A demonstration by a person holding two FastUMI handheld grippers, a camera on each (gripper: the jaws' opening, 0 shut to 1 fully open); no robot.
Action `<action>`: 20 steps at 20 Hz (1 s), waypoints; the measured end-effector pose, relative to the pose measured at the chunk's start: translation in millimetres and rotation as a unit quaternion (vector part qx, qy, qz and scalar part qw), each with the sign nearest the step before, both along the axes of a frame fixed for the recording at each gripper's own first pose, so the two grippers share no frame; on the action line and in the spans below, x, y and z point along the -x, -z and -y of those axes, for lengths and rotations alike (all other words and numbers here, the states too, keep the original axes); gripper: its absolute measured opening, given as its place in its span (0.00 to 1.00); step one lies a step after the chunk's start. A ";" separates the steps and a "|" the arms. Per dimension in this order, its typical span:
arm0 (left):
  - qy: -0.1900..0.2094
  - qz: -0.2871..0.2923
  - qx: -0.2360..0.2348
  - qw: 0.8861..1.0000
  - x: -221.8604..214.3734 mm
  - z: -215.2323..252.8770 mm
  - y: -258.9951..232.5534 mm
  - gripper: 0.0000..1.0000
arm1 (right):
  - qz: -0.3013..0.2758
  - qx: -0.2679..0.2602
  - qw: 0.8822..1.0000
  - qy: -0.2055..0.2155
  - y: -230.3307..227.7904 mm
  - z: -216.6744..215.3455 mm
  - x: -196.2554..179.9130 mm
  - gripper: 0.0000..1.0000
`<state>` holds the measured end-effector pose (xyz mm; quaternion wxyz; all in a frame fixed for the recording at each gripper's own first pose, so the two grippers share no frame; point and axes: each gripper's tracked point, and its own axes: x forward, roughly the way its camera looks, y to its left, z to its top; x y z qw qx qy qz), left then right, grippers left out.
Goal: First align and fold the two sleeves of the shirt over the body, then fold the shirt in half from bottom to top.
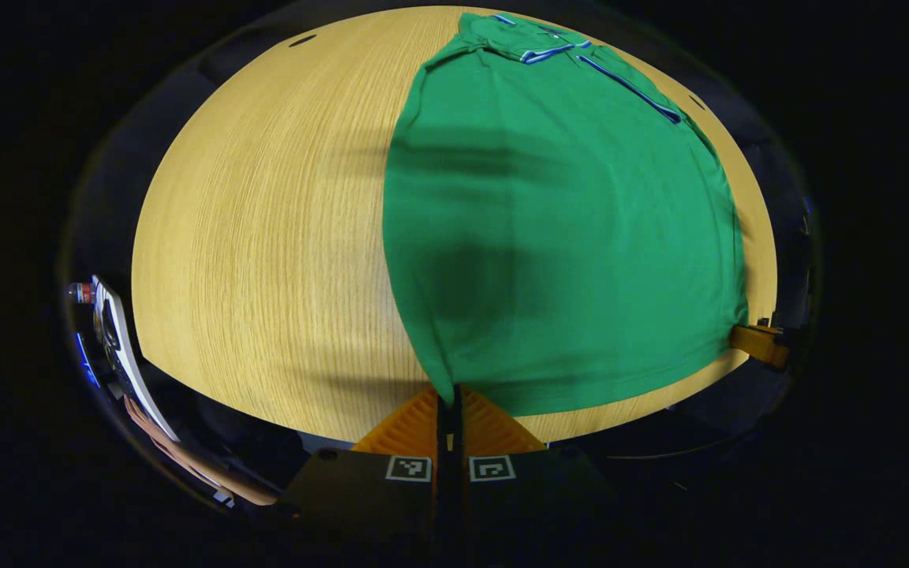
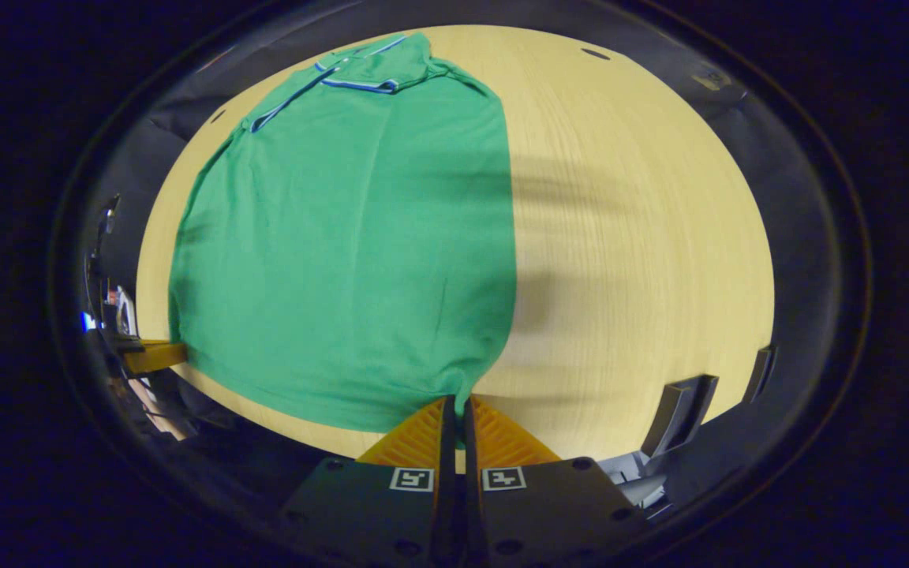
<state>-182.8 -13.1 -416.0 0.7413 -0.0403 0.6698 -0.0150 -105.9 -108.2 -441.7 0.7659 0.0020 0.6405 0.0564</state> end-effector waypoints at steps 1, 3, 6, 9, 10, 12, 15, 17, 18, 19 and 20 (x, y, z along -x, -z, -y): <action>0.002 0.008 -0.005 1.000 0.2 -1.5 -3.5 0.03 | 0.005 0.003 1.000 -0.004 -4.3 4.0 1.6 0.05; 0.013 0.025 -0.015 0.999 -2.8 -5.9 -10.1 0.04 | 0.017 0.000 1.000 -0.005 -12.8 5.0 2.9 0.11; 0.020 0.047 -0.014 0.999 -3.6 -5.5 -25.8 0.03 | 0.026 -0.006 1.000 -0.017 -28.5 2.6 5.5 0.08; 0.027 0.072 -0.008 0.997 -12.8 -1.1 -45.0 0.04 | 0.038 -0.004 0.999 -0.033 -45.5 -1.0 4.0 0.08; 0.029 0.080 -0.005 0.996 -15.5 -0.3 -52.3 0.04 | 0.043 -0.003 0.998 -0.038 -51.4 -2.6 2.8 0.08; 0.032 0.103 0.003 0.994 -25.7 2.0 -67.3 0.04 | 0.056 -0.005 0.998 -0.041 -65.8 -6.4 -2.4 0.05; 0.038 0.132 -0.003 0.991 -42.0 -3.2 -84.4 0.04 | 0.080 -0.010 0.996 -0.047 -89.7 -11.1 -16.3 0.05; 0.035 0.144 -0.003 0.989 -52.7 -6.0 -93.7 0.04 | 0.099 -0.010 0.994 -0.050 -106.5 -12.2 -30.0 0.05; 0.035 0.152 -0.007 0.988 -59.0 -9.7 -98.9 0.03 | 0.108 -0.010 0.993 -0.051 -113.7 -12.4 -36.7 0.05; 0.037 0.158 -0.015 0.987 -66.7 -13.9 -103.1 0.04 | 0.116 -0.008 0.992 -0.053 -120.1 -12.3 -45.1 0.06; 0.043 0.160 -0.026 0.986 -72.9 -19.8 -105.8 0.04 | 0.125 -0.003 0.991 -0.055 -125.5 -10.8 -53.8 0.07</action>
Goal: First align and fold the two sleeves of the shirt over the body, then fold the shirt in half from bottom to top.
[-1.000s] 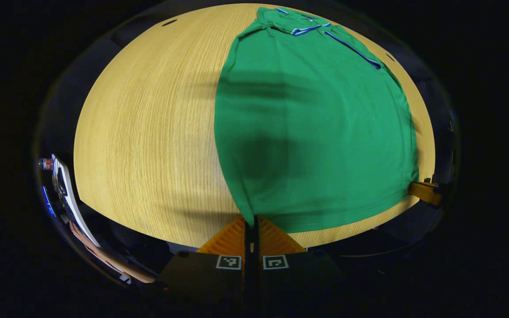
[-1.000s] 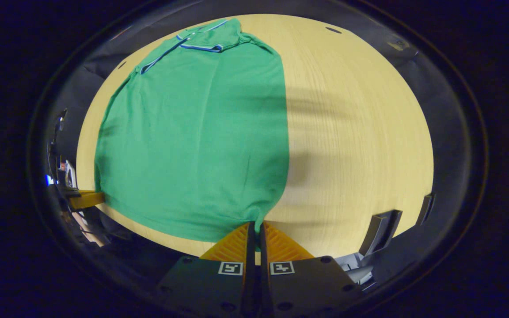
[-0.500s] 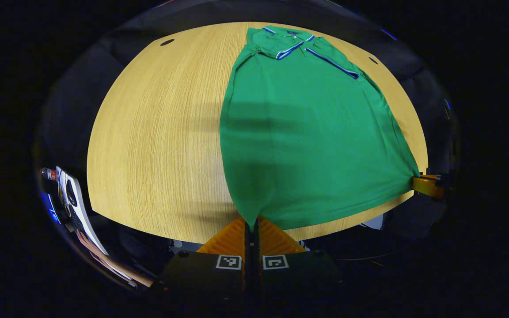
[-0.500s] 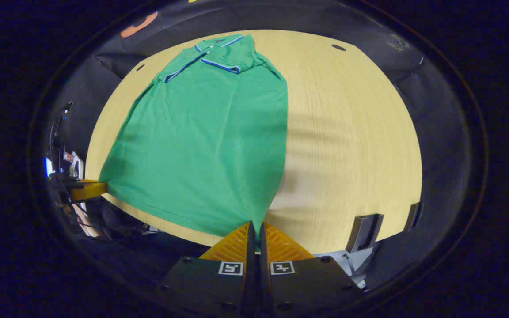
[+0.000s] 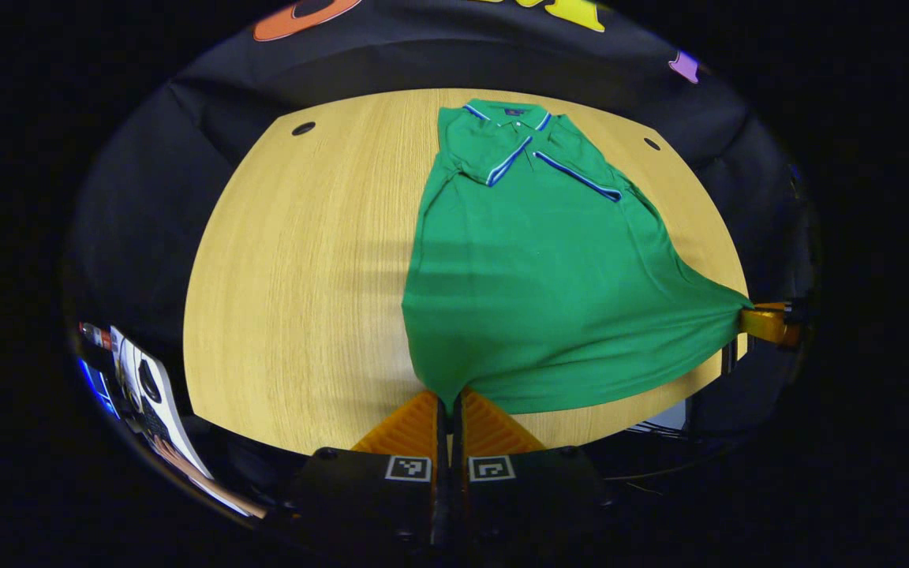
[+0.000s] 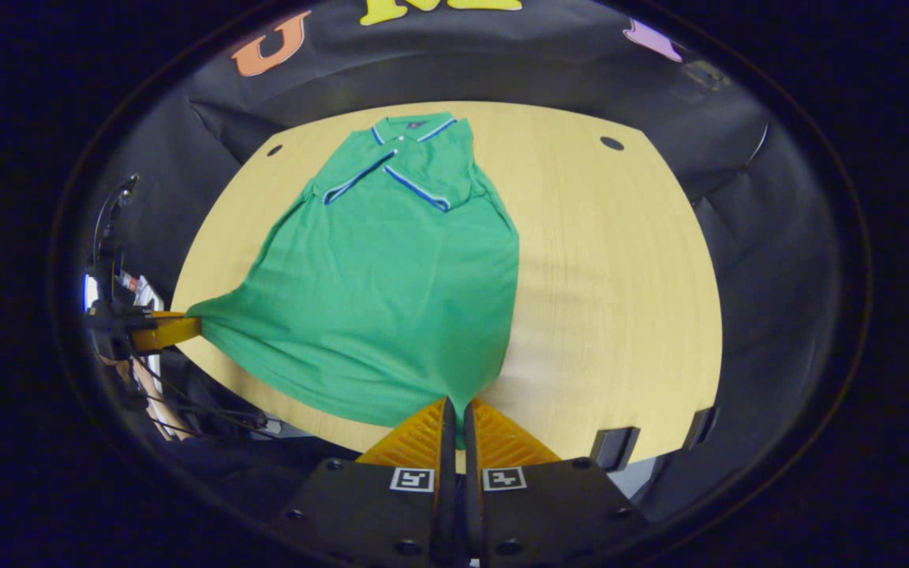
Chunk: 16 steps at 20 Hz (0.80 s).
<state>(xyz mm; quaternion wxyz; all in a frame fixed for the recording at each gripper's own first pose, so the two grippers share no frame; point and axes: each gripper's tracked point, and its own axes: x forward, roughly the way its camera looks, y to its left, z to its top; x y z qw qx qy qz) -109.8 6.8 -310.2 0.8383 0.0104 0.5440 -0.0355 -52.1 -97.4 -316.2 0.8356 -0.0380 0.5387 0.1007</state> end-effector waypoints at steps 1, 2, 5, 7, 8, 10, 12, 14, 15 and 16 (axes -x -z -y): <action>0.000 0.001 -0.007 1.000 -6.3 -4.8 -2.6 0.04 | 0.006 0.003 1.000 -0.002 -3.6 -0.6 -8.5 0.08; -0.002 0.003 -0.005 1.000 -13.7 -5.9 -6.7 0.04 | 0.009 0.005 1.000 -0.005 -6.6 -2.7 -15.5 0.08; -0.002 0.017 -0.003 1.000 -44.9 -7.9 -17.9 0.03 | 0.019 0.009 1.000 -0.013 -12.9 -7.2 -39.0 0.11; -0.002 0.030 -0.006 1.000 -66.7 -7.8 -25.8 0.04 | 0.028 0.011 0.999 -0.011 -18.7 -9.8 -58.5 0.08; -0.002 0.033 -0.003 0.999 -76.0 -6.5 -27.7 0.04 | 0.033 0.011 0.999 -0.008 -22.9 -10.7 -68.8 0.07; -0.008 0.037 0.000 0.999 -97.4 -8.6 -32.4 0.03 | 0.045 0.007 0.999 0.002 -32.2 -11.7 -92.4 0.05; -0.016 0.037 0.005 0.999 -120.1 -12.2 -35.0 0.03 | 0.060 0.005 0.998 0.015 -42.9 -9.8 -120.6 0.05; -0.020 0.041 0.009 0.999 -146.0 -16.6 -39.6 0.03 | 0.069 -0.009 0.997 0.028 -52.9 -13.1 -148.4 0.05; -0.022 0.044 0.008 0.999 -160.1 -18.3 -41.4 0.07 | 0.072 -0.012 0.997 0.029 -57.5 -15.3 -159.5 0.08; -0.023 0.048 0.008 0.999 -171.7 -20.1 -45.0 0.03 | 0.077 -0.009 0.997 0.025 -60.3 -15.7 -171.5 0.08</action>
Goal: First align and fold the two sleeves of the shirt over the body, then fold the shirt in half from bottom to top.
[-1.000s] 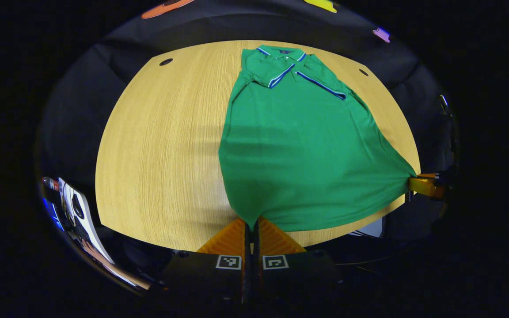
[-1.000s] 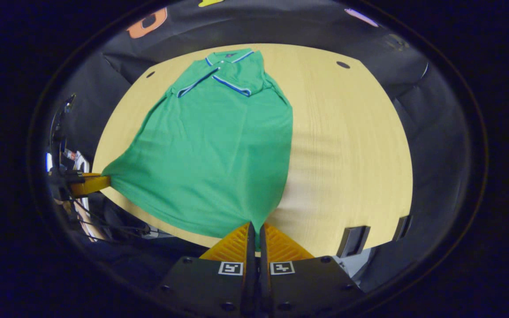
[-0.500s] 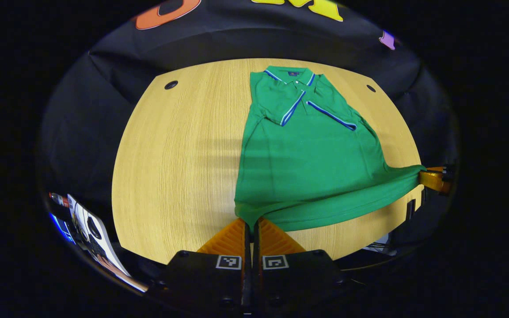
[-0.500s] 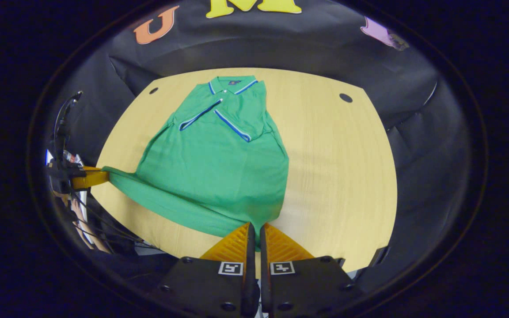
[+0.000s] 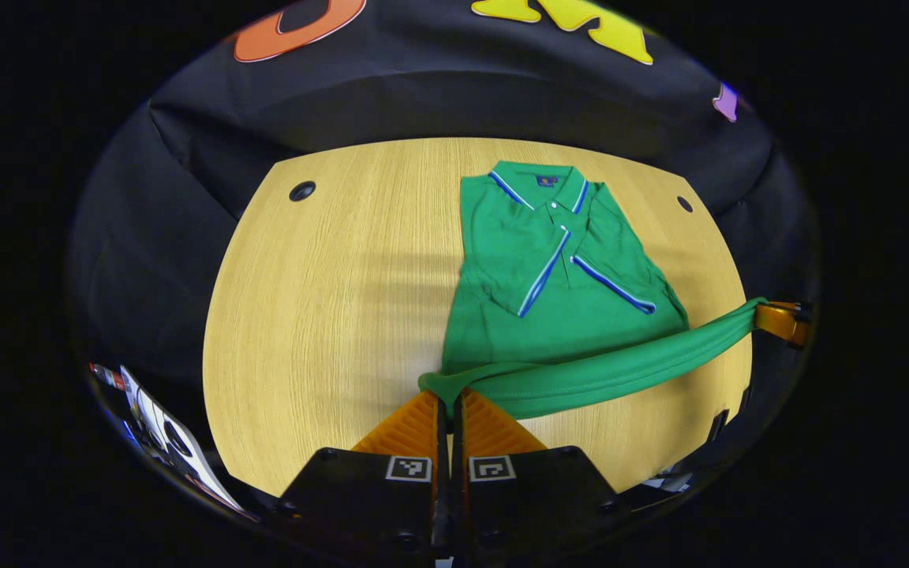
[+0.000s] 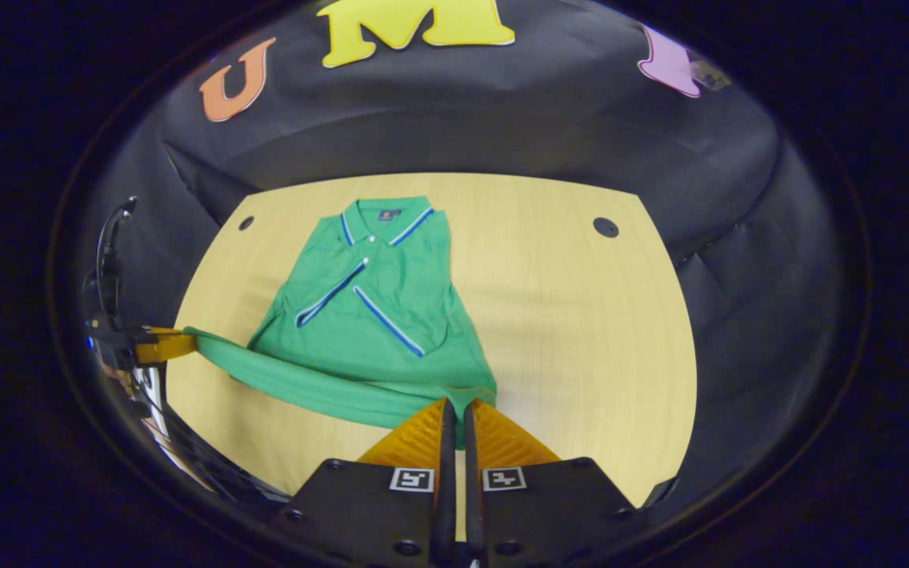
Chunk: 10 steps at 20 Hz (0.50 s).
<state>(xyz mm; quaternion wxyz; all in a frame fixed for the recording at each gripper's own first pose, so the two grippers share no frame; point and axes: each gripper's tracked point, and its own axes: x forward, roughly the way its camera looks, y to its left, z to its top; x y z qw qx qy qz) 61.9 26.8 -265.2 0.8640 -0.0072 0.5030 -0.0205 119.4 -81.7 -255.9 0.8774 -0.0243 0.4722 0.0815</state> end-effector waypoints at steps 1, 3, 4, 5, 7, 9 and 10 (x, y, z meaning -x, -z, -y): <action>0.000 0.004 0.000 1.000 -13.0 -0.1 -2.8 0.03 | 0.006 0.007 1.000 -0.005 -1.4 -0.7 -13.3 0.07; -0.001 0.013 -0.006 1.000 -39.1 -0.6 -7.9 0.03 | 0.013 0.019 1.000 -0.012 -2.7 -1.3 -36.6 0.07; 0.000 0.017 -0.011 1.000 -53.2 -0.5 -9.2 0.03 | 0.016 0.022 1.000 -0.015 -2.8 -3.9 -48.9 0.07; 0.001 0.021 -0.016 1.000 -66.2 -1.4 -10.4 0.03 | 0.022 0.022 0.999 -0.014 -4.9 -6.1 -62.7 0.08; 0.003 0.032 -0.028 0.999 -93.8 -4.1 -10.2 0.03 | 0.034 0.023 0.999 -0.012 -1.8 -9.6 -91.9 0.08; 0.004 0.040 -0.037 0.998 -122.2 -6.2 -8.4 0.03 | 0.043 0.026 0.999 -0.013 3.4 -12.8 -120.1 0.08; 0.005 0.046 -0.042 0.998 -138.3 -7.6 -6.7 0.03 | 0.047 0.025 0.998 -0.013 6.7 -16.7 -134.3 0.08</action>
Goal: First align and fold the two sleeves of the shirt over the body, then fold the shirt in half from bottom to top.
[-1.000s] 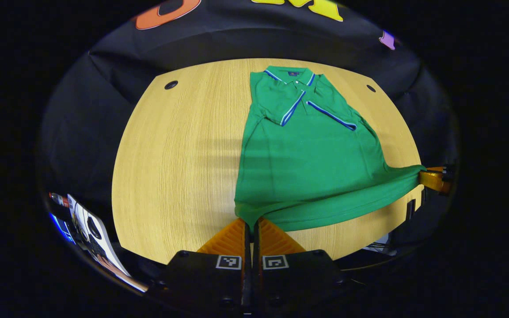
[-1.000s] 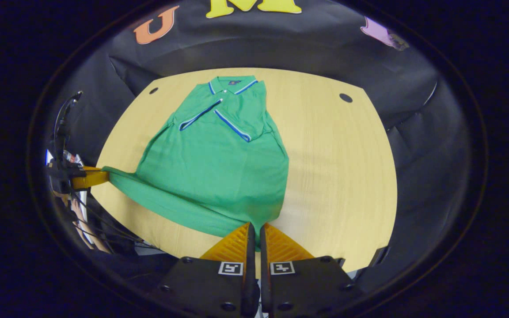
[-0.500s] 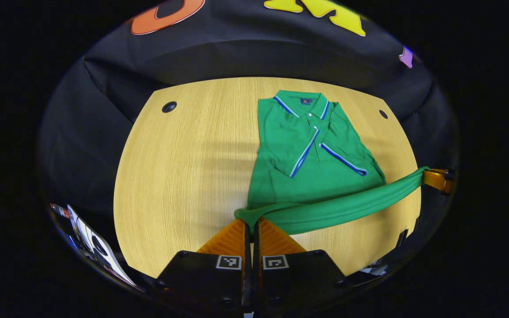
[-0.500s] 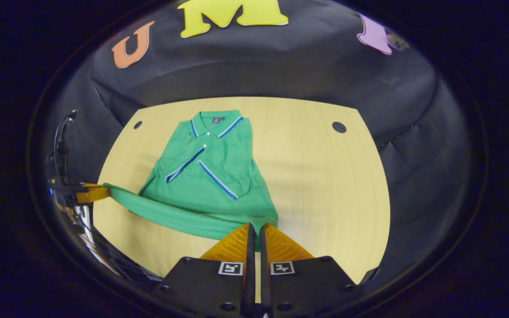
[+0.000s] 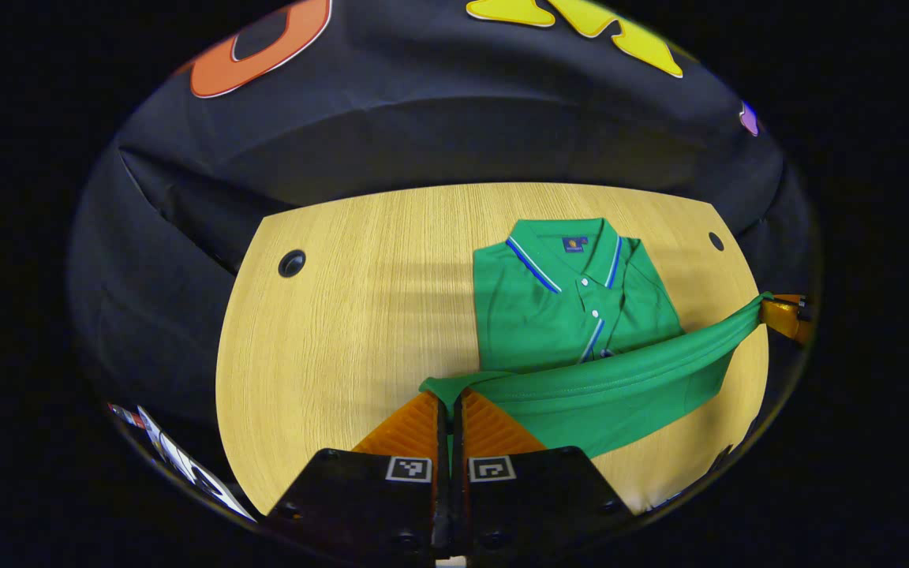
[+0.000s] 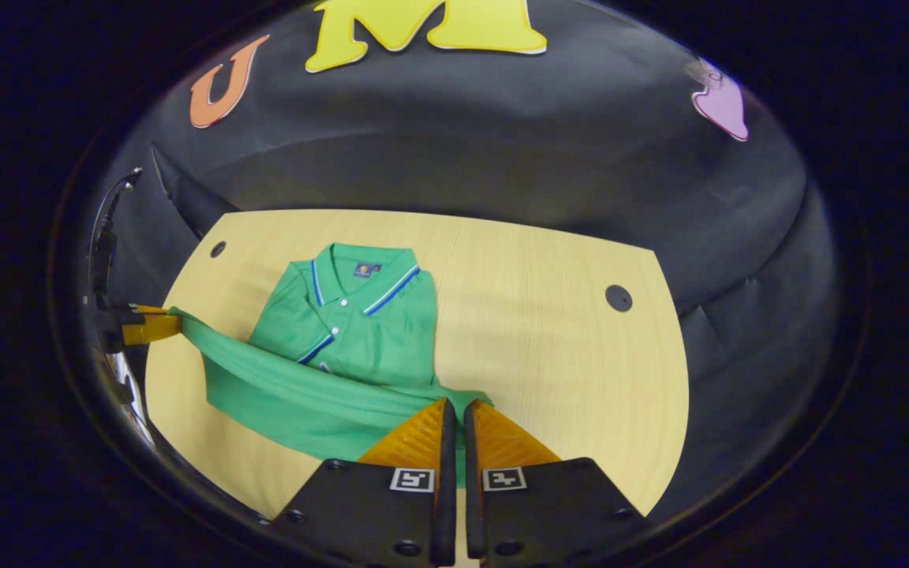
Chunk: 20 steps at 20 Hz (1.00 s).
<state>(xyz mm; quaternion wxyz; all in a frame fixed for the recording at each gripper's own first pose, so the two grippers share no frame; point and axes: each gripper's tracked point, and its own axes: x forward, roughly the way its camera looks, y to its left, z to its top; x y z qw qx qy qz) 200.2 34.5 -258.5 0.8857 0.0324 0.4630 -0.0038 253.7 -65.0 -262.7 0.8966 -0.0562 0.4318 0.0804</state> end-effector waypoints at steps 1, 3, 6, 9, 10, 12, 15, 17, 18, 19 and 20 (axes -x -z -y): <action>0.005 0.006 0.001 1.000 -15.4 0.7 1.5 0.03 | 0.004 0.001 1.000 0.001 4.2 -2.1 -14.9 0.08; 0.012 0.023 0.001 1.000 -49.1 0.8 4.4 0.03 | 0.011 0.007 1.000 0.008 13.7 -3.2 -44.1 0.08; 0.016 0.043 -0.004 0.999 -94.2 0.7 15.8 0.04 | 0.026 0.013 0.999 0.017 28.8 -2.7 -84.6 0.08; 0.021 0.066 -0.025 0.997 -139.0 -2.0 27.4 0.03 | 0.040 -0.005 0.999 0.034 39.6 -14.5 -126.3 0.07; 0.021 0.070 -0.027 0.997 -149.7 -1.3 32.9 0.03 | 0.047 -0.006 0.998 0.035 42.9 -15.6 -137.0 0.04; 0.025 0.079 -0.018 0.996 -164.0 4.4 39.3 0.04 | 0.053 -0.008 0.998 0.033 49.3 -18.7 -157.1 0.04; 0.025 0.091 -0.031 0.995 -182.0 -2.2 49.5 0.03 | 0.059 -0.023 0.997 0.046 61.2 -18.8 -185.0 0.07; 0.025 0.091 -0.028 0.995 -188.6 0.3 57.0 0.03 | 0.051 -0.023 0.997 0.053 75.0 -17.6 -190.5 0.07; 0.028 0.094 -0.032 0.995 -193.0 0.4 61.2 0.03 | 0.045 -0.022 0.997 0.055 82.1 -16.4 -192.5 0.07; 0.030 0.102 -0.033 0.994 -196.8 1.3 62.4 0.03 | 0.035 -0.023 0.997 0.064 90.5 -15.8 -194.0 0.07; 0.032 0.109 -0.032 0.993 -201.0 1.5 62.1 0.04 | 0.025 -0.027 0.997 0.072 98.1 -16.4 -193.5 0.07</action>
